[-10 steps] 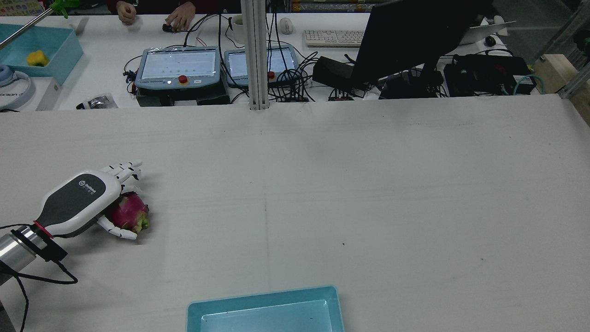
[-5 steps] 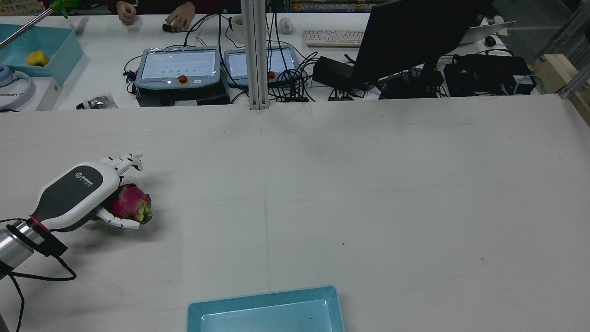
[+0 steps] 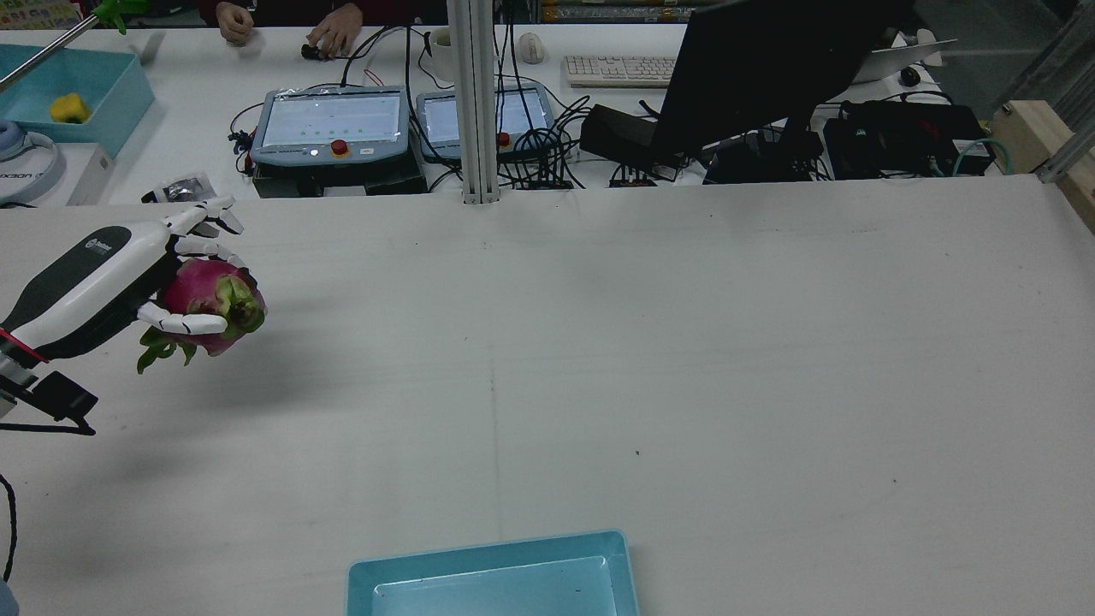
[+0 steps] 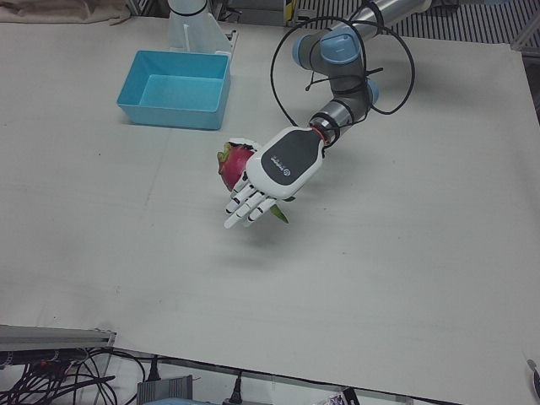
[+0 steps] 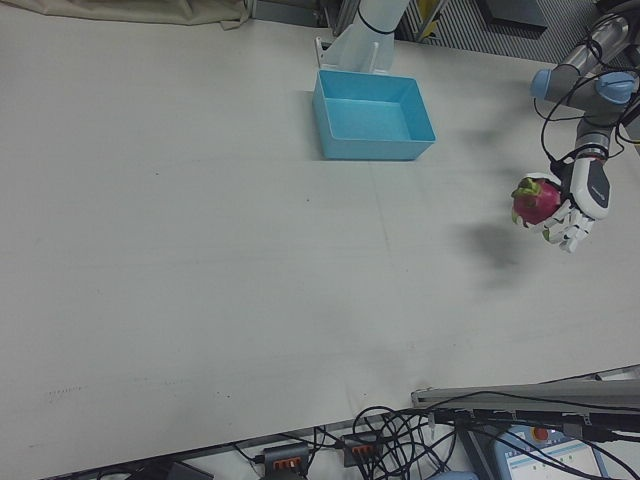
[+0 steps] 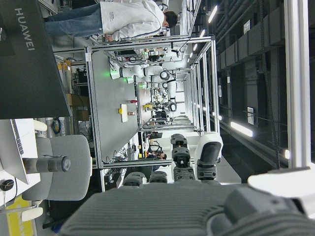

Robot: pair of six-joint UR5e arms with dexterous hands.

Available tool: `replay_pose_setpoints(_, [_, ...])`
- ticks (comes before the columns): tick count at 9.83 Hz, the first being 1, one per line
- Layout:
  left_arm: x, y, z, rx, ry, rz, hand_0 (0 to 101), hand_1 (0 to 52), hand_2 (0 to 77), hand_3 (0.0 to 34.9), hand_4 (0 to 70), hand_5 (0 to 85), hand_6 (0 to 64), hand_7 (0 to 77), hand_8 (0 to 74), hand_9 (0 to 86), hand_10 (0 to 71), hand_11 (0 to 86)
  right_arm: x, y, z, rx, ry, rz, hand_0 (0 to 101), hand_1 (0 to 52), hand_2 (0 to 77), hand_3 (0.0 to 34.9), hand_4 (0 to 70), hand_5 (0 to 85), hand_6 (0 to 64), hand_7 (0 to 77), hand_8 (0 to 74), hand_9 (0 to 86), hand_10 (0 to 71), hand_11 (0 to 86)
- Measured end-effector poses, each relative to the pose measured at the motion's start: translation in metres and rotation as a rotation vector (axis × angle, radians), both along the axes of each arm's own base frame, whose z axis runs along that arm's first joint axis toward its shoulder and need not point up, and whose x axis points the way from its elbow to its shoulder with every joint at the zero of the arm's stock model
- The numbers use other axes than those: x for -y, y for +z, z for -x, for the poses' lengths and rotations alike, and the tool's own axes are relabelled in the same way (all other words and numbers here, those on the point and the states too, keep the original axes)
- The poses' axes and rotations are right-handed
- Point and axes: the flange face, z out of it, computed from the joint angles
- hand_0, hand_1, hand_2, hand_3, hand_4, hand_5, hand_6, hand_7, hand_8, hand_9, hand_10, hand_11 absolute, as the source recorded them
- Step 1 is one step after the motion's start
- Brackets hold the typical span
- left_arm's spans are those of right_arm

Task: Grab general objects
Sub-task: 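Lift the dragon fruit off the table with the left hand, then carry the dragon fruit with the left hand toward the blue tray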

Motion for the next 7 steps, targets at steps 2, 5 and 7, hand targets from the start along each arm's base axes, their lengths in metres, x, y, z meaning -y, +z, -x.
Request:
replay_pose_setpoints(2, [0.014,-0.019,0.011,-0.188,0.089,0.085,10,0.0,23.5,0.0,44.7,22.4,6.5,45.3,15.8,12.5,14.7,30.0,0.000,0.000,0.000,0.000,0.000,0.000,0,6.0,1.6,0.0,0.0,74.2,0.0,0.0,0.0,1.1,0.0,1.1])
replay_pose_setpoints(5, [0.020,-0.035,0.009,-0.447,0.260,0.129,3,0.0,24.0,0.0,47.5,21.8,6.5,43.6,15.8,12.0,14.7,27.3,0.000,0.000,0.000,0.000,0.000,0.000,0,6.0,1.6,0.0,0.0,74.2,0.0,0.0,0.0,1.1,0.0,1.1])
replay_pose_setpoints(7, [0.018,-0.046,-0.001,-0.542,0.394,0.132,3,0.0,24.0,0.0,49.1,21.3,6.5,42.5,14.7,9.8,14.7,26.2,0.000,0.000,0.000,0.000,0.000,0.000,0,6.0,1.6,0.0,0.0,74.2,0.0,0.0,0.0,1.1,0.0,1.1])
